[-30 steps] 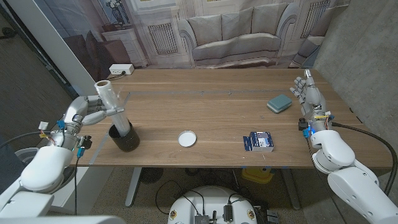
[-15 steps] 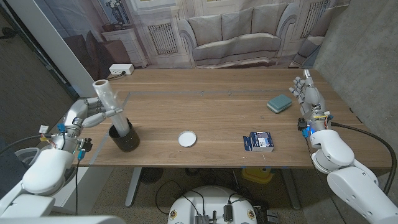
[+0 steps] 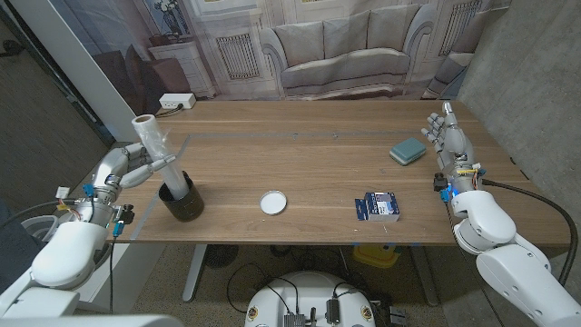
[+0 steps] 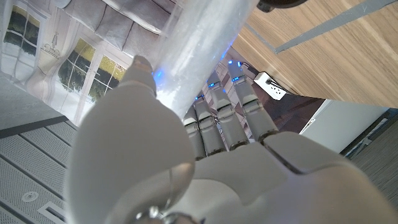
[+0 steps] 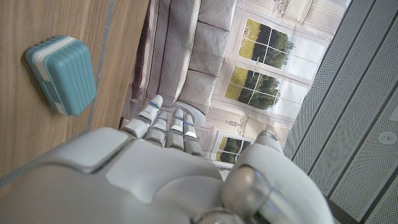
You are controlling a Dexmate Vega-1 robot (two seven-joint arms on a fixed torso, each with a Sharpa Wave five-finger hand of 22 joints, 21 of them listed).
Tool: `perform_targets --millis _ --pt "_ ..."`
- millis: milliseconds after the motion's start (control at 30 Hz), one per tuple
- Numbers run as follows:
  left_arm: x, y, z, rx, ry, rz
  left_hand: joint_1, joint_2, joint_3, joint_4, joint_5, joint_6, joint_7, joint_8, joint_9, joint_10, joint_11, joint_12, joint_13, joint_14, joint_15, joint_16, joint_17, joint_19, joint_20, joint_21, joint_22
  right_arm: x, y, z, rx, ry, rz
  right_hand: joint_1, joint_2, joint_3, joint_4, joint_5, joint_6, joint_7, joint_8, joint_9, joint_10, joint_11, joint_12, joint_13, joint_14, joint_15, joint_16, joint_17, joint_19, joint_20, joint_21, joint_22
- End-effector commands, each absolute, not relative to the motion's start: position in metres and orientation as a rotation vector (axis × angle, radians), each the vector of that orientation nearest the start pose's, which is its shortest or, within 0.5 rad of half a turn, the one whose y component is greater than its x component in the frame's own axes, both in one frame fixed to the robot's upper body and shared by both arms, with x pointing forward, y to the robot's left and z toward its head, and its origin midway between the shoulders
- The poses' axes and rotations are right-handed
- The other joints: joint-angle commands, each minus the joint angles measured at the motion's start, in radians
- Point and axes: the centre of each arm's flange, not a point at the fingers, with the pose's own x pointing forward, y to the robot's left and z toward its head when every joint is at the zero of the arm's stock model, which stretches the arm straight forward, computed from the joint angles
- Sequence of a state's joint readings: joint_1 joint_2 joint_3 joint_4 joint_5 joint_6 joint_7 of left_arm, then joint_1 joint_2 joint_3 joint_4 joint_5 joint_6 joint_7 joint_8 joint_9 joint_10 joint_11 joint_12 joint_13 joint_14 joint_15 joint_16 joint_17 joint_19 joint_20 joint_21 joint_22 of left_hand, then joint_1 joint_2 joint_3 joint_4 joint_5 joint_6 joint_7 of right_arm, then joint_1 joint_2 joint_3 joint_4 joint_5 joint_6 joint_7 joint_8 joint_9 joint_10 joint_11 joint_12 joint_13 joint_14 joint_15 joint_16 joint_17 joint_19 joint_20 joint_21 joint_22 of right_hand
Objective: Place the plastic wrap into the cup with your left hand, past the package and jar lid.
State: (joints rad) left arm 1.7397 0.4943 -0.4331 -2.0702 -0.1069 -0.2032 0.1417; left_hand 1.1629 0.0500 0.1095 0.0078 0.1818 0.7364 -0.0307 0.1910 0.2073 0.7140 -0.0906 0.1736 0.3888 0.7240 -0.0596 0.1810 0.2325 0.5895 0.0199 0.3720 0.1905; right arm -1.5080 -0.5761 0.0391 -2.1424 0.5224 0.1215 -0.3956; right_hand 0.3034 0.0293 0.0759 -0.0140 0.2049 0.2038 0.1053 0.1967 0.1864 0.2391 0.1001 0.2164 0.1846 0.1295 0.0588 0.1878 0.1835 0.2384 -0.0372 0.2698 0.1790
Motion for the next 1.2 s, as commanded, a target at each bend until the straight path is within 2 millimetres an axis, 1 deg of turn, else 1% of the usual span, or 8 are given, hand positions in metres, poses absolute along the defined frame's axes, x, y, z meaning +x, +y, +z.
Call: perform_targets --millis 33,233,400,467,600,867,1067,1200 --pt "0.400 0.448 -0.068 0.466 -0.691 0.296 -0.047 -0.008 -0.022 0.019 0.008 -0.040 0.008 -0.003 0.003 -0.048 0.012 0.003 -0.012 -0.055 0.023 0.000 -0.008 -0.054 0.018 -0.024 0.002 0.459 -0.325 -0.042 0.087 -0.687 -0.109 0.001 0.007 -0.003 0.002 -0.003 0.005 -0.003 -0.001 0.003 0.008 0.000 -0.003 0.002 0.009 0.001 0.001 0.002 0.007 -0.007 -0.002 0.003" --pt "0.401 0.450 -0.070 0.460 -0.697 0.299 -0.086 -0.012 -0.046 0.039 0.017 -0.141 0.009 -0.008 0.001 -0.176 0.020 0.002 -0.036 -0.229 0.043 -0.008 -0.018 -0.177 0.051 -0.081 0.003 0.459 -0.324 -0.042 0.089 -0.688 -0.110 0.001 0.007 -0.003 0.002 -0.003 0.004 -0.004 -0.001 0.003 0.008 0.000 -0.003 0.002 0.009 0.001 0.001 0.002 0.009 -0.006 -0.004 0.003" --pt "0.403 0.450 -0.071 0.456 -0.694 0.298 -0.108 -0.013 -0.060 0.050 0.023 -0.174 0.005 -0.002 0.000 -0.222 0.023 0.010 -0.048 -0.285 0.054 0.001 -0.020 -0.268 0.083 -0.121 0.003 0.459 -0.323 -0.042 0.089 -0.687 -0.111 0.001 0.008 -0.004 0.002 -0.003 0.005 -0.004 -0.001 0.003 0.008 0.000 -0.003 0.002 0.010 0.000 0.001 0.002 0.009 -0.005 -0.005 0.003" --pt "0.402 0.443 -0.076 0.453 -0.693 0.309 -0.115 -0.018 -0.066 0.052 0.025 -0.178 0.006 0.001 -0.001 -0.233 0.023 0.011 -0.051 -0.298 0.058 0.002 -0.021 -0.291 0.095 -0.132 0.002 0.459 -0.322 -0.041 0.090 -0.687 -0.110 0.001 0.008 -0.004 0.002 -0.003 0.004 -0.005 -0.001 0.003 0.007 -0.001 -0.003 0.002 0.010 0.000 0.001 0.002 0.009 -0.006 -0.006 0.003" --pt "0.403 0.443 -0.077 0.448 -0.693 0.307 -0.124 -0.022 -0.074 0.056 0.029 -0.194 0.007 0.000 -0.001 -0.251 0.023 0.012 -0.056 -0.318 0.065 0.003 -0.023 -0.318 0.119 -0.145 0.001 0.460 -0.321 -0.041 0.089 -0.686 -0.109 0.001 0.008 -0.004 0.001 -0.003 0.004 -0.004 -0.001 0.003 0.008 0.001 -0.003 0.002 0.010 0.000 0.001 0.002 0.010 -0.005 -0.007 0.004" --pt "0.402 0.444 -0.078 0.441 -0.696 0.291 -0.140 -0.032 -0.086 0.063 0.033 -0.215 0.004 -0.003 -0.002 -0.272 0.028 0.011 -0.061 -0.336 0.069 0.003 -0.025 -0.332 0.128 -0.152 0.001 0.460 -0.321 -0.041 0.091 -0.683 -0.107 0.001 0.008 -0.005 0.001 -0.004 0.004 -0.005 -0.001 0.003 0.007 0.000 -0.003 0.002 0.010 0.001 0.001 0.002 0.010 -0.004 -0.009 0.004" --pt "0.400 0.443 -0.079 0.429 -0.709 0.284 -0.184 -0.043 -0.115 0.084 0.044 -0.286 0.013 -0.009 -0.003 -0.353 0.045 0.007 -0.073 -0.413 0.088 -0.002 -0.026 -0.363 0.140 -0.164 0.000 0.459 -0.321 -0.043 0.091 -0.685 -0.108 0.001 0.008 -0.006 0.001 -0.004 0.004 -0.006 -0.001 0.003 0.007 0.000 -0.003 0.002 0.011 0.001 0.001 0.002 0.011 -0.003 -0.011 0.004" --pt "0.397 0.443 -0.080 0.420 -0.721 0.293 -0.191 -0.044 -0.125 0.087 0.054 -0.355 0.013 -0.013 -0.002 -0.410 0.058 0.007 -0.081 -0.461 0.100 -0.004 -0.028 -0.391 0.145 -0.170 0.000 0.458 -0.321 -0.043 0.090 -0.686 -0.108 0.001 0.009 -0.006 0.000 -0.004 0.003 -0.007 -0.002 0.003 0.007 -0.001 -0.003 0.002 0.011 0.000 0.001 0.002 0.011 -0.004 -0.012 0.004"
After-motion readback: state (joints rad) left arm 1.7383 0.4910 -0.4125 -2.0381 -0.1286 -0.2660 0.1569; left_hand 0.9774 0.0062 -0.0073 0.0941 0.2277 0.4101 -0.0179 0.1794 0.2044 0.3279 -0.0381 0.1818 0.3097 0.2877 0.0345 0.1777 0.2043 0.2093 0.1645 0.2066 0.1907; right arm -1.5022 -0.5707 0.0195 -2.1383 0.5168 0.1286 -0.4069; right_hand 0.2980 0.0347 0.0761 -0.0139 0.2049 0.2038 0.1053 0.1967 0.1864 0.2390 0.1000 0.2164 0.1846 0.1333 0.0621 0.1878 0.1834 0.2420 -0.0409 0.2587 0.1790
